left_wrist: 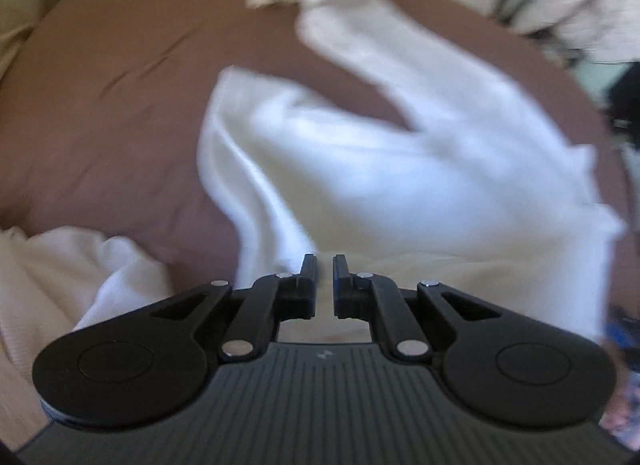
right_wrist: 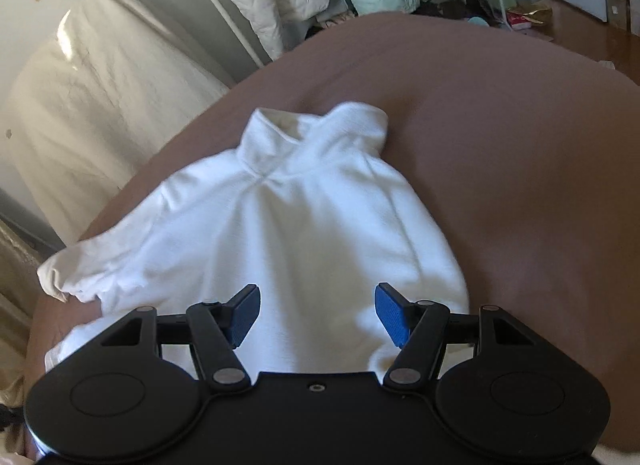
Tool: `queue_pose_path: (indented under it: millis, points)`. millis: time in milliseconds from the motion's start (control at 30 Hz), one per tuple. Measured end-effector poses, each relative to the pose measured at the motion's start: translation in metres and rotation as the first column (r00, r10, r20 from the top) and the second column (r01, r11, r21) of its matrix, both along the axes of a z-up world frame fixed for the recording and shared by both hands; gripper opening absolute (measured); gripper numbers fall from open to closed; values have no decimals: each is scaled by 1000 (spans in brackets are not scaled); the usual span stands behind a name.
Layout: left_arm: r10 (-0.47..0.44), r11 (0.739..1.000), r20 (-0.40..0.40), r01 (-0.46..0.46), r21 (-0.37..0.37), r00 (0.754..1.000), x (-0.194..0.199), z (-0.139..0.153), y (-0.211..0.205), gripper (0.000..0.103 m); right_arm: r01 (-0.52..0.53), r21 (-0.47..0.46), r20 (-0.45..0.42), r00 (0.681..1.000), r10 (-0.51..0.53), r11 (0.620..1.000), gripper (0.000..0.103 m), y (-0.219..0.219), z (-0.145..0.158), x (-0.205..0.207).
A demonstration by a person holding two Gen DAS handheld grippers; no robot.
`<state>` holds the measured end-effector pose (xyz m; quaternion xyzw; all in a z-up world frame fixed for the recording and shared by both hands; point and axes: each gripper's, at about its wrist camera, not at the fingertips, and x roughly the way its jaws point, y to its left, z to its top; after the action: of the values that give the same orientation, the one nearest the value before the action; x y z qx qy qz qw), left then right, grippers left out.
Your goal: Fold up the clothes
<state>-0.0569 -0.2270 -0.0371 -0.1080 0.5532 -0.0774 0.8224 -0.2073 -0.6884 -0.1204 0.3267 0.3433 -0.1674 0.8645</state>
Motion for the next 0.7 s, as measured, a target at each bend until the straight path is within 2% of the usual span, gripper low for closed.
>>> queue_pose_path:
  millis: [100, 167, 233, 333, 400, 467, 500, 533, 567, 600, 667, 700]
  points:
    - [-117, 992, 78, 119, -29, 990, 1, 53, -30, 10, -20, -31, 3, 1000, 20, 999, 69, 19, 25, -4]
    - [-186, 982, 153, 187, 5, 971, 5, 84, -56, 14, -40, -64, 11, 999, 41, 997, 69, 36, 47, -11]
    - [-221, 975, 207, 216, 47, 953, 15, 100, -76, 15, -43, -55, 44, 998, 46, 998, 69, 51, 71, -19]
    - [-269, 963, 195, 258, 80, 943, 36, 99, -99, 18, -36, -39, 77, 996, 38, 999, 69, 69, 101, -20]
    - [-321, 946, 157, 308, 97, 934, 49, 86, -108, 18, -74, 5, 56, 996, 74, 997, 69, 83, 118, -12]
    - [-387, 922, 125, 379, 83, 914, 56, 69, -110, 18, -138, -20, -12, 990, 138, 990, 69, 99, 140, -2]
    - [-420, 907, 109, 415, 66, 901, 60, 60, -110, 18, -154, -76, -61, 987, 150, 985, 69, 107, 156, 3]
    - [-431, 902, 83, 429, 45, 898, 69, 51, -109, 18, -178, -137, -135, 978, 160, 974, 69, 112, 169, 10]
    - [-414, 910, 46, 413, 24, 909, 80, 42, -106, 18, -207, -195, -212, 963, 165, 959, 69, 118, 182, 17]
    - [-384, 923, 14, 384, 10, 923, 92, 35, -105, 18, -240, -263, -318, 936, 151, 934, 69, 122, 194, 27]
    - [-299, 954, -1, 299, -8, 954, 122, 34, -104, 18, -328, -386, -505, 857, 100, 862, 69, 131, 218, 47]
    - [-266, 964, 7, 266, -25, 964, 136, 36, -103, 18, -360, -423, -547, 833, 82, 832, 69, 135, 228, 58]
